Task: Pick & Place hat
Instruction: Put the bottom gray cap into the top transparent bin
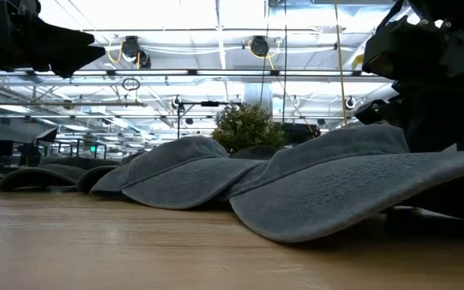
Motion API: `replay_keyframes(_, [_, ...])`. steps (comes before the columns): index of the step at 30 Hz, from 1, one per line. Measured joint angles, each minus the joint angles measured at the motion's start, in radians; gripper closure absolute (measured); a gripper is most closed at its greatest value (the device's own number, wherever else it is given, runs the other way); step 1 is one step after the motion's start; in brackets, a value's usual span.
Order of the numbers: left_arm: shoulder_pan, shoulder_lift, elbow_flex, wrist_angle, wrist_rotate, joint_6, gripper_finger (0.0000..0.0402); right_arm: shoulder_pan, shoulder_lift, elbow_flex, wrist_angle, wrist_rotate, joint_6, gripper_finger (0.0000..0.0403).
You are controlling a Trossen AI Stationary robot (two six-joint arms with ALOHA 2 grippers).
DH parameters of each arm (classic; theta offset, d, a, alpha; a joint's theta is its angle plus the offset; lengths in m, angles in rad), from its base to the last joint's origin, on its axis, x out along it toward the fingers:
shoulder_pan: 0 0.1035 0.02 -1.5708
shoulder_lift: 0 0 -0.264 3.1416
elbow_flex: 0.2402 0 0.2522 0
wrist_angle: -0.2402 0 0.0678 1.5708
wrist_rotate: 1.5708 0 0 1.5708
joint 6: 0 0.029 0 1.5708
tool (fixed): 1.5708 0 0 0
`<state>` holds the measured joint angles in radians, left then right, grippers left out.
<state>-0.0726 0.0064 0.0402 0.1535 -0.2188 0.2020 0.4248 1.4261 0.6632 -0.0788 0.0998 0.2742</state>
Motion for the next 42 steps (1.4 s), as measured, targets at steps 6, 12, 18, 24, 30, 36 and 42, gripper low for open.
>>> replay_keyframes(6, [0.000,0.000,0.000,0.000,0.000,0.000,0.0108,0.000,0.000,0.000,0.000,0.000,-0.002,0.0400])
replay_keyframes(12, [0.000,0.000,0.000,0.000,0.000,0.000,0.0108,0.000,0.000,0.000,0.000,0.001,-0.001,0.0400])
replay_keyframes(18, [0.000,0.000,0.000,0.000,0.000,0.000,0.0108,0.000,0.000,0.000,0.000,0.001,-0.002,0.0400])
replay_keyframes(24, [0.000,0.000,0.000,0.000,0.000,0.000,0.0108,0.000,0.000,0.000,0.000,0.002,-0.002,0.0401])
replay_keyframes(30, [0.000,0.000,0.000,0.000,0.000,0.000,0.0108,0.000,-0.032,0.000,-0.003,0.002,0.015,0.0402])
replay_keyframes(36, [0.000,0.000,0.000,0.000,0.000,0.000,0.0108,0.000,-0.149,0.000,-0.005,0.001,0.015,0.0402])
replay_keyframes(42, [0.000,0.000,0.000,0.000,0.000,0.000,0.0108,0.002,-0.256,0.000,-0.008,0.002,-0.015,0.0402])
